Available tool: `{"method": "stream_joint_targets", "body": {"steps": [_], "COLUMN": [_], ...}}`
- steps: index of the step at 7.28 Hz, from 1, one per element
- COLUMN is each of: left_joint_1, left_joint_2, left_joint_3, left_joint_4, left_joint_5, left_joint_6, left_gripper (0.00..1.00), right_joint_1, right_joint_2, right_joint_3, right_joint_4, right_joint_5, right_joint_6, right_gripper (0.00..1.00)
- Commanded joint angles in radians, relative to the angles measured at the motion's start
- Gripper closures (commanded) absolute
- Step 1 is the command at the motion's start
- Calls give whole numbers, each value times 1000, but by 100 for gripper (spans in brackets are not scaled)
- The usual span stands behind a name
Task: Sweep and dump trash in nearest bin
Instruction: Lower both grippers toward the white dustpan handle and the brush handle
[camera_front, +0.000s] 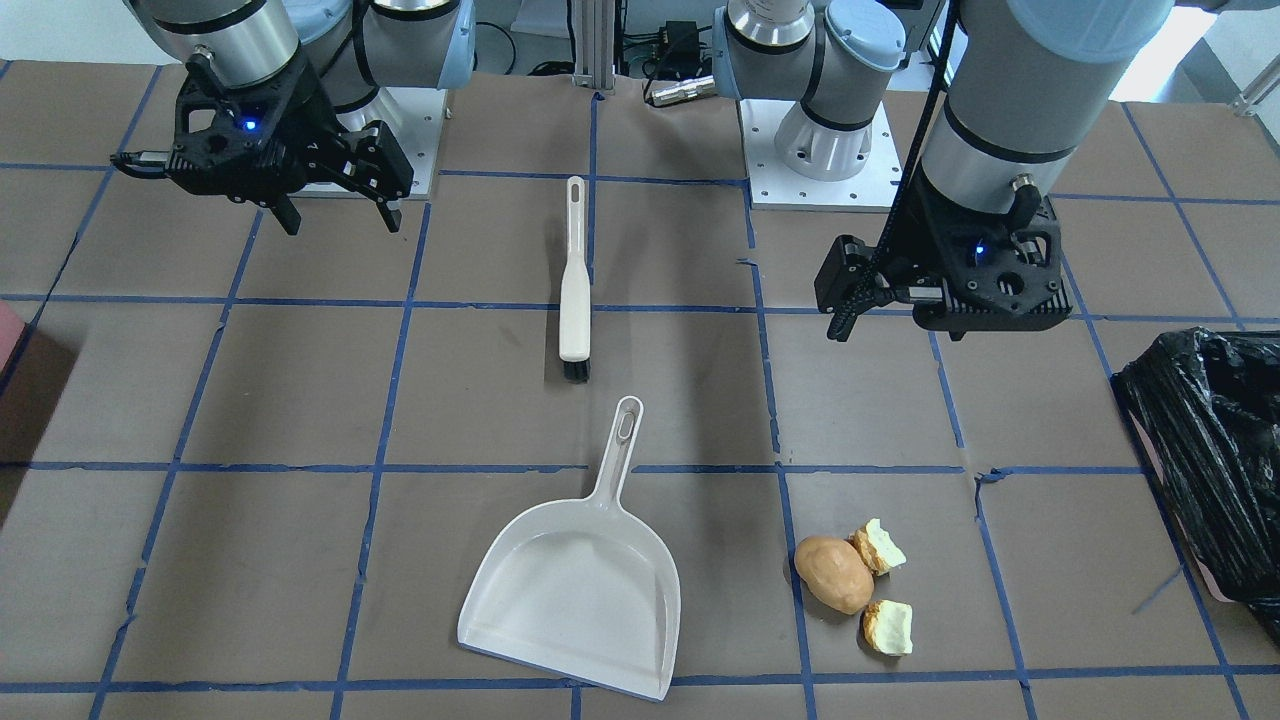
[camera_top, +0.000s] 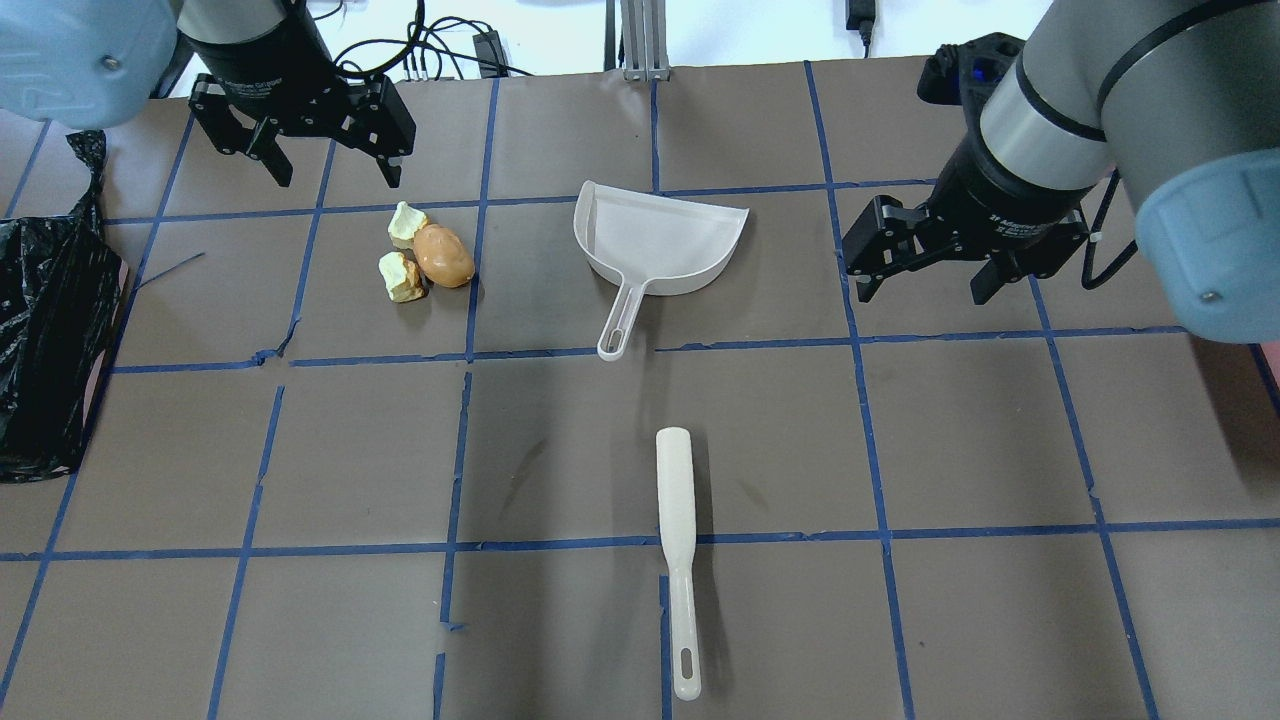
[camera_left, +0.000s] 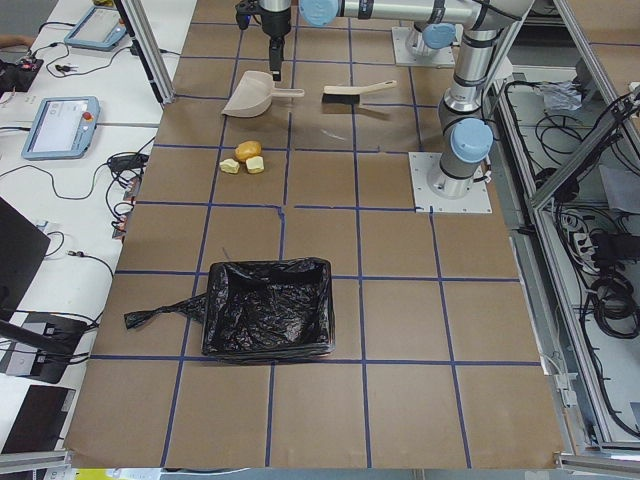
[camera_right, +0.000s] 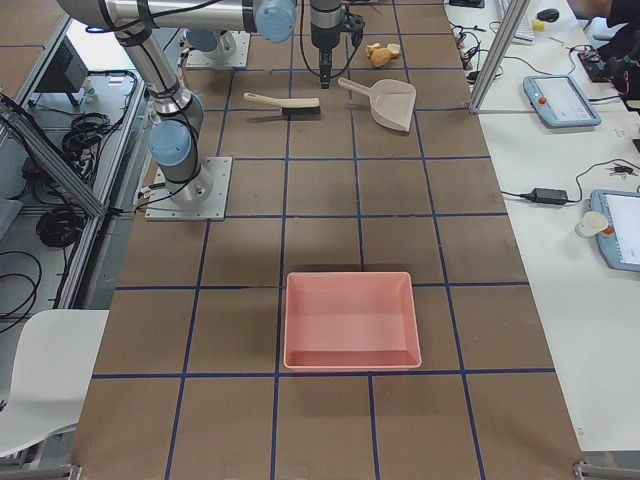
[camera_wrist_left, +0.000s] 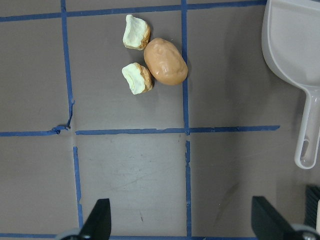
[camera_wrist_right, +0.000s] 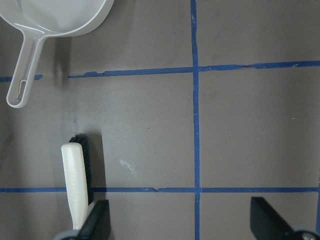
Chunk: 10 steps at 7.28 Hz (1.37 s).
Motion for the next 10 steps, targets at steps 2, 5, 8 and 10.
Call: {"method": "stream_joint_targets", "body": {"steps": [2,5,8,10], "left_joint_1": [-16,-10,-61,-95], "left_joint_2": [15,-8,-43,-46], "left_joint_3": [-42,-80,-149,-246], "left_joint_4": [9,87,190,329], "left_joint_5": [-1,-5,-64,-64], "left_joint_6": [0,-11,-12,-12], "left_gripper": [0,0,0,0], "right_joint_1": [-12,-16,-21,-3], "right_joint_2": [14,19,27,13], "right_joint_3": [-33,-39,-25,-19], "right_joint_4": [-25,-11,-18,-14], "right_joint_5": [-3,-4,-4,-1], "right_joint_6": [-14,0,-8,29], "right_gripper": [0,0,0,0]}}
